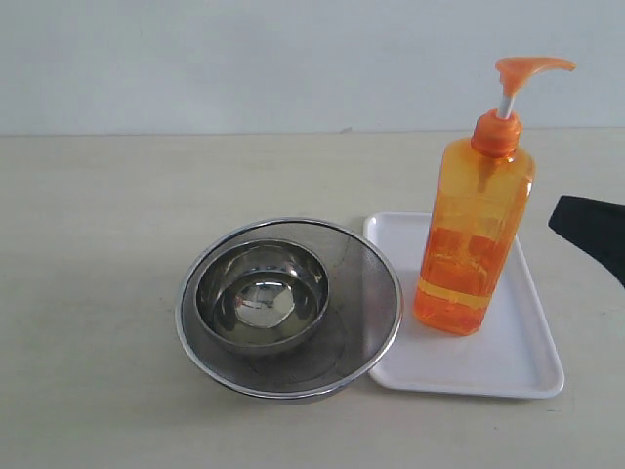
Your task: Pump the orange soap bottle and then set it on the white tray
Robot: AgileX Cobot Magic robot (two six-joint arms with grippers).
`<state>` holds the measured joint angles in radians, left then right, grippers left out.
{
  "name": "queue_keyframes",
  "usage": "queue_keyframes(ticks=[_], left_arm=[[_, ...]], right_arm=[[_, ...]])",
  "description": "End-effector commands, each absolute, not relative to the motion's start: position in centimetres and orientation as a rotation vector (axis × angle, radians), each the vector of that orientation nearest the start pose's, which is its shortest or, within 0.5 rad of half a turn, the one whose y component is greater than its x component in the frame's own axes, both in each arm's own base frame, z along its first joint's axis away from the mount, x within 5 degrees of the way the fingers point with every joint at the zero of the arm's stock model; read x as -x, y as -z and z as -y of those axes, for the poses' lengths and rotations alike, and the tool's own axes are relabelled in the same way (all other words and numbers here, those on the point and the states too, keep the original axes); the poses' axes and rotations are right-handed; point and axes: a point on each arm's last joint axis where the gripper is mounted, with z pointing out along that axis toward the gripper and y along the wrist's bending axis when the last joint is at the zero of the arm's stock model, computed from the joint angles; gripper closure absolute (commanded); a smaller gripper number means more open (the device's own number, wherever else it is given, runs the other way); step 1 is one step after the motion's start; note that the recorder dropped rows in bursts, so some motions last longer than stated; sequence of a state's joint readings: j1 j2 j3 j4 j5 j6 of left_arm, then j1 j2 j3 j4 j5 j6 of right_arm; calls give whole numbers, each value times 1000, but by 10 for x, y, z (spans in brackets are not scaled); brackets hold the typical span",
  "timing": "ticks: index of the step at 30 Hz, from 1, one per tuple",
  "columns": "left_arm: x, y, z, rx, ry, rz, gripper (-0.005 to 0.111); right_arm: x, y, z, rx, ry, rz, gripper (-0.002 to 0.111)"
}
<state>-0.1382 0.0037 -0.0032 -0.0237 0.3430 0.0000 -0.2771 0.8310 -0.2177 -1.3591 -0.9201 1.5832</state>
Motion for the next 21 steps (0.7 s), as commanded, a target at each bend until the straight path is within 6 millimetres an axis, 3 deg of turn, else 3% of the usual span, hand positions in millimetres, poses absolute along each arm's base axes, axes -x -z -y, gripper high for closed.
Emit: queue_keyframes(ticks=[1, 12, 17, 21], left_arm=[[-53, -182, 8, -110, 120, -1825, 11], [-53, -182, 8, -110, 120, -1825, 11], [-53, -182, 8, -110, 120, -1825, 11], [-53, -182, 8, -110, 120, -1825, 11]], right_arm=[[-137, -224, -27, -52, -769, -1859, 55], [-125, -182, -12, -171, -496, -2026, 55], [-120, -174, -14, -156, -508, -2055, 55], [-119, -177, -21, -148, -612, -2039, 55]])
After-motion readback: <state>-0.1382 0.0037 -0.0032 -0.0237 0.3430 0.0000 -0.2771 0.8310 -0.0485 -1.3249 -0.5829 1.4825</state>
